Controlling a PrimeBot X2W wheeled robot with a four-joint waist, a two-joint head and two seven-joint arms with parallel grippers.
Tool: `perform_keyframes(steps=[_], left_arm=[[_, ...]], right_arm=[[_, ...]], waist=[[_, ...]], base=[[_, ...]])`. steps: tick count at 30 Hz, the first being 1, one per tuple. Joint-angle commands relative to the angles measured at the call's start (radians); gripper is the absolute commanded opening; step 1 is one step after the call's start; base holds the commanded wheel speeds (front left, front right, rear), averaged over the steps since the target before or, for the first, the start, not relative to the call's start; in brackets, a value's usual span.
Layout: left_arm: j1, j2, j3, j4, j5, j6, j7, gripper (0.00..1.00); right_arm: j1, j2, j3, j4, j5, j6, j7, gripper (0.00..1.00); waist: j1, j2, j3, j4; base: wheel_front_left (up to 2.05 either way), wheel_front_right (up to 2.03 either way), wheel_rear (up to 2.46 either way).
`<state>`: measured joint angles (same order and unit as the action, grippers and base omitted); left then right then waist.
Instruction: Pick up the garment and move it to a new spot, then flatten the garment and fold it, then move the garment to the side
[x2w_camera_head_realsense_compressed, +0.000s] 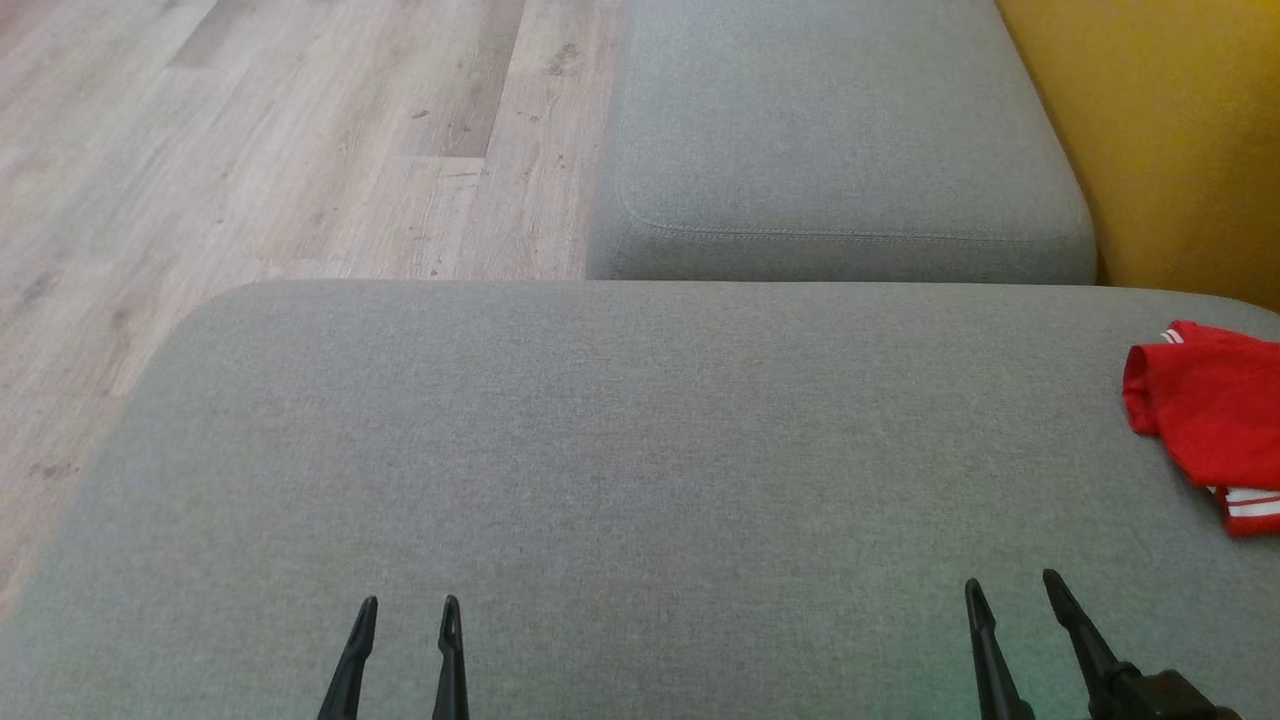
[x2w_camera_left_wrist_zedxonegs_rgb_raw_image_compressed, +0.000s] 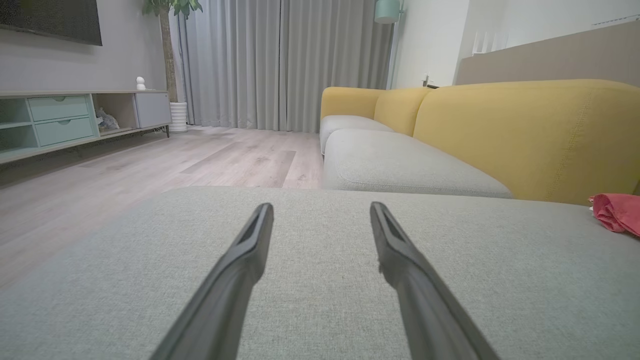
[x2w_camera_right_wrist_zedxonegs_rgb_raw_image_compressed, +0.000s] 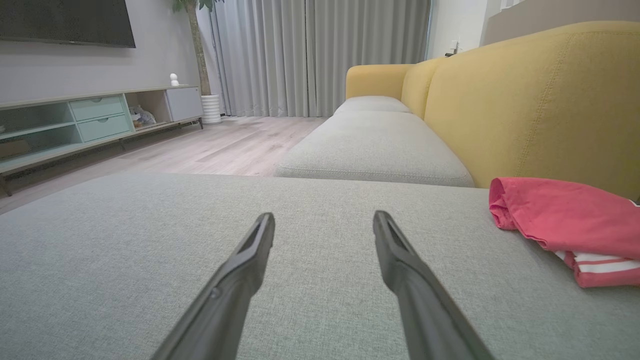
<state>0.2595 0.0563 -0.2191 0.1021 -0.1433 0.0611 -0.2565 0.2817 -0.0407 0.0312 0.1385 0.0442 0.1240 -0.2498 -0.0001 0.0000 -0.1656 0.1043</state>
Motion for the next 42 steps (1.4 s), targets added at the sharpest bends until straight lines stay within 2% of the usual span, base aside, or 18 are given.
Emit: perform_keyframes(steps=[1, 2, 5, 42], left_arm=[[-0.047, -0.006, 0.038, -0.033, 0.013, -0.001, -0.005, 1.00], [0.000, 0.000, 0.001, -0.001, 0.007, 0.000, 0.000, 0.00], [0.006, 0.000, -0.004, 0.030, 0.005, 0.000, 0.000, 0.00], [-0.102, 0.019, 0.066, 0.065, -0.445, -0.056, 0.085, 0.00]], right_arm=[[-0.046, -0.010, 0.020, -0.027, 0.005, 0.007, -0.012, 1.00], [0.000, 0.000, 0.000, 0.000, 0.000, 0.000, 0.000, 0.00], [0.004, 0.000, 0.003, 0.033, 0.004, 0.000, 0.003, 0.00], [-0.109, -0.016, -0.022, 0.053, 0.472, 0.002, 0.092, 0.00]], waist=[[0.0001, 0.0000, 0.000, 0.001], [0.0001, 0.0000, 0.000, 0.000], [0.0001, 0.0000, 0.000, 0.000], [0.0001, 0.0000, 0.049, -0.030]], base=[[0.00, 0.00, 0.00], [0.00, 0.00, 0.00], [0.00, 0.00, 0.00], [0.00, 0.00, 0.00]])
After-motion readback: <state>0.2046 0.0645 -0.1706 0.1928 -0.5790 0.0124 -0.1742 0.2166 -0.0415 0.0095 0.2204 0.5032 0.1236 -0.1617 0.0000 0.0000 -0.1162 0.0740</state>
